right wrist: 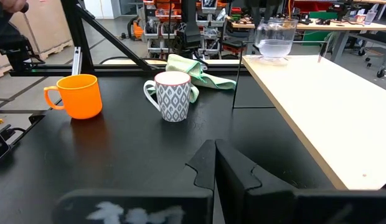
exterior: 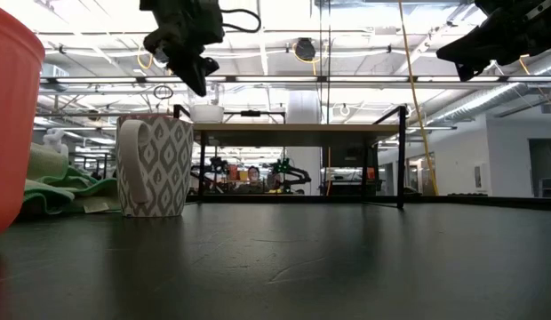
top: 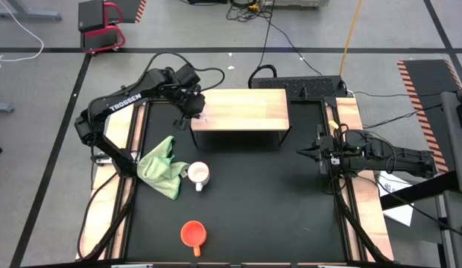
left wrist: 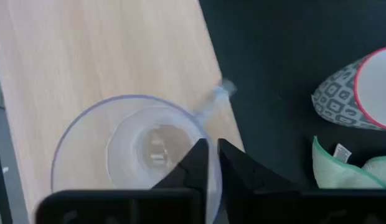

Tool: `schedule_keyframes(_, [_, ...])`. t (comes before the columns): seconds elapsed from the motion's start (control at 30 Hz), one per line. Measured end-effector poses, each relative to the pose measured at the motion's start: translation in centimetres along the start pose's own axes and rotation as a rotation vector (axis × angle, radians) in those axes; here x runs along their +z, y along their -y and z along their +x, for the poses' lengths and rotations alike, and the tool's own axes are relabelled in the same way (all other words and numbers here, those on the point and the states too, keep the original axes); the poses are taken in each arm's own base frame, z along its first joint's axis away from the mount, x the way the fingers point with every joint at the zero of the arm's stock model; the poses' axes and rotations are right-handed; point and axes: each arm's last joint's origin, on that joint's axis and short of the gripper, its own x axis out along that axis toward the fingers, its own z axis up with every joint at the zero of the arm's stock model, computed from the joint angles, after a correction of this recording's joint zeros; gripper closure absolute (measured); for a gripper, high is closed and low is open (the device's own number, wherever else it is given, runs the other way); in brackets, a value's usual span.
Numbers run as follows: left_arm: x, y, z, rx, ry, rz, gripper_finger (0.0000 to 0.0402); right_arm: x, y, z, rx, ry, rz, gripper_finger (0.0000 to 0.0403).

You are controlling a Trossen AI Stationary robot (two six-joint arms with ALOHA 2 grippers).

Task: Stack small to large cups/mugs on shelf
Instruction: Put the transparent mug on the shelf, then put the orange mug on the shelf

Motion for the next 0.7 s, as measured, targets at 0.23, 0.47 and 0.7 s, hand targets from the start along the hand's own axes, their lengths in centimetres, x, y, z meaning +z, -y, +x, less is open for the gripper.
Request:
schedule_keyframes(0.23, [0.09, 0.04, -0.18, 0.003, 0.014, -0.003, 0.0336, 0.00, 0.00, 0.00, 0.000, 0.000, 0.000, 0.0403])
schedule_keyframes(0.47, [0.16, 0.04, -0.26, 0.004, 0.025, -0.001, 0.0328, 0.00, 0.00, 0.00, 0.000, 0.000, 0.000, 0.0403])
schedule_keyframes(0.7, [0.21, 0.03, -0.33, 0.005, 0.032, -0.002, 0.0327, 0.00, 0.00, 0.00, 0.000, 0.000, 0.000, 0.0403])
